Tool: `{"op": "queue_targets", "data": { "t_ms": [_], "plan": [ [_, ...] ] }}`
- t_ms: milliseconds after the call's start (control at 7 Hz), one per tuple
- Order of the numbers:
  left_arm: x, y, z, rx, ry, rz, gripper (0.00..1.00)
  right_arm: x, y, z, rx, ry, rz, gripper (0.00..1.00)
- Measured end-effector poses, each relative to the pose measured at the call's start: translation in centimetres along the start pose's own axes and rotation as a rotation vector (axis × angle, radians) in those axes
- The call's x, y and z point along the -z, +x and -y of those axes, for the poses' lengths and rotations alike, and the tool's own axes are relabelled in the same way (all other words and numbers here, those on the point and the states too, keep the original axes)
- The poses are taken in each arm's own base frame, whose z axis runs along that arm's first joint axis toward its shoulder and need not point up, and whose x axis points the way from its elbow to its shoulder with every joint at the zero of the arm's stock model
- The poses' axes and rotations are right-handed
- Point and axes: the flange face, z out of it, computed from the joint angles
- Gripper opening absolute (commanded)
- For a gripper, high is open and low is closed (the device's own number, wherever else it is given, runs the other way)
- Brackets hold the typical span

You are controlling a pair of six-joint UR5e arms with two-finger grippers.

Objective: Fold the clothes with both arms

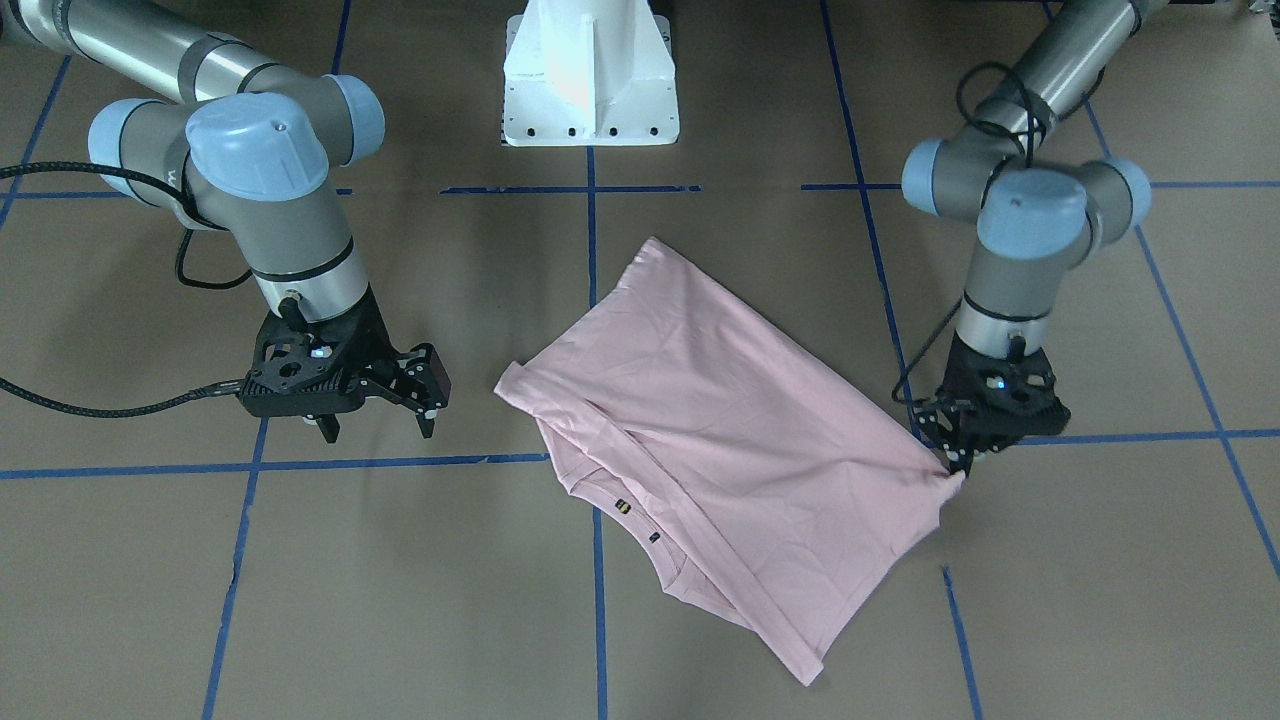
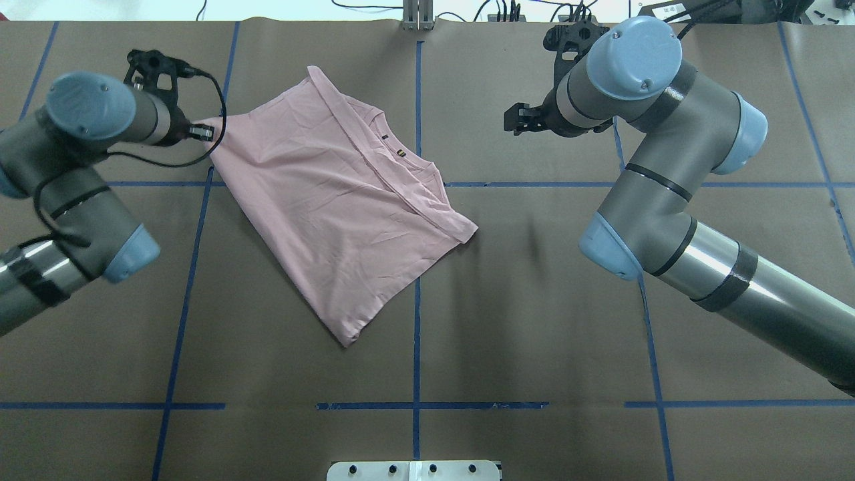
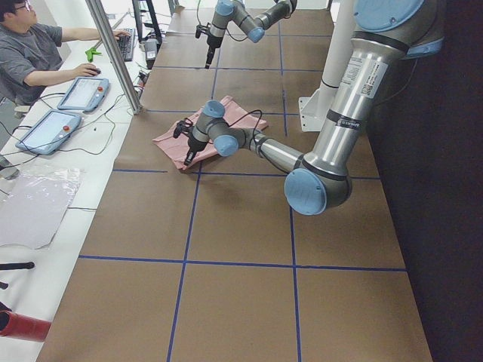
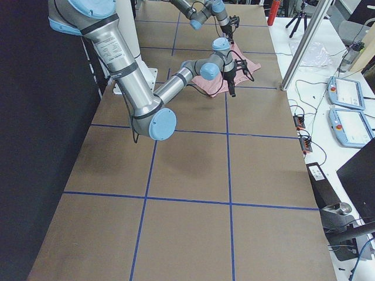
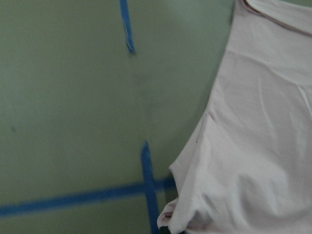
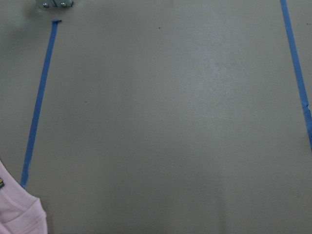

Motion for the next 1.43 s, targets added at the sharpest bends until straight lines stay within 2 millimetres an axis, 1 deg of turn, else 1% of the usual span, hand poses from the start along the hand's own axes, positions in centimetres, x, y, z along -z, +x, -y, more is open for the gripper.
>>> {"op": "queue_targets", "data": {
  "t_ms": [143,286,429,571,714,857,1000,1143,1286,1429],
  "plan": [
    [-3.2,-0.8,5.2,-0.009,0.026,0.028,0.00,0.1,-0.1,0.0,-0.001,0.001,0.002,1.00],
    [-5.4,-1.5,8.5,-0.011,0.043,0.047,0.99,0.2,-0.2,0.1,-0.002,0.003,0.004,1.00],
    [-6.5,-2.2,9.2,-0.014,0.059,0.050,1.00,0.3,-0.4,0.1,-0.003,0.003,0.007,1.00],
    [-7.0,-3.1,8.6,-0.023,0.081,0.033,1.00,0.4,-0.8,0.0,-0.011,0.003,0.012,1.00],
    [-6.7,-4.4,8.7,-0.048,0.097,-0.007,1.00,0.6,-2.1,-0.1,-0.041,0.001,0.024,0.99],
    [-5.4,-6.6,9.5,-0.096,0.091,-0.062,1.00,0.4,-5.0,-0.2,-0.089,-0.004,0.039,0.97],
    [-4.0,-8.8,9.8,-0.145,0.088,-0.107,1.00,-0.5,-9.8,-0.3,-0.143,0.004,0.041,0.97],
    [-3.1,-10.0,9.6,-0.172,0.091,-0.128,1.00,-1.7,-15.6,-0.4,-0.178,0.031,0.027,0.95],
    [-2.8,-10.5,9.5,-0.183,0.094,-0.135,1.00,-3.0,-20.8,-0.7,-0.186,0.046,0.004,0.86],
    [-2.6,-10.7,9.3,-0.185,0.095,-0.139,1.00,-4.3,-24.1,-1.6,-0.176,0.051,-0.025,0.64]
  ]
}}
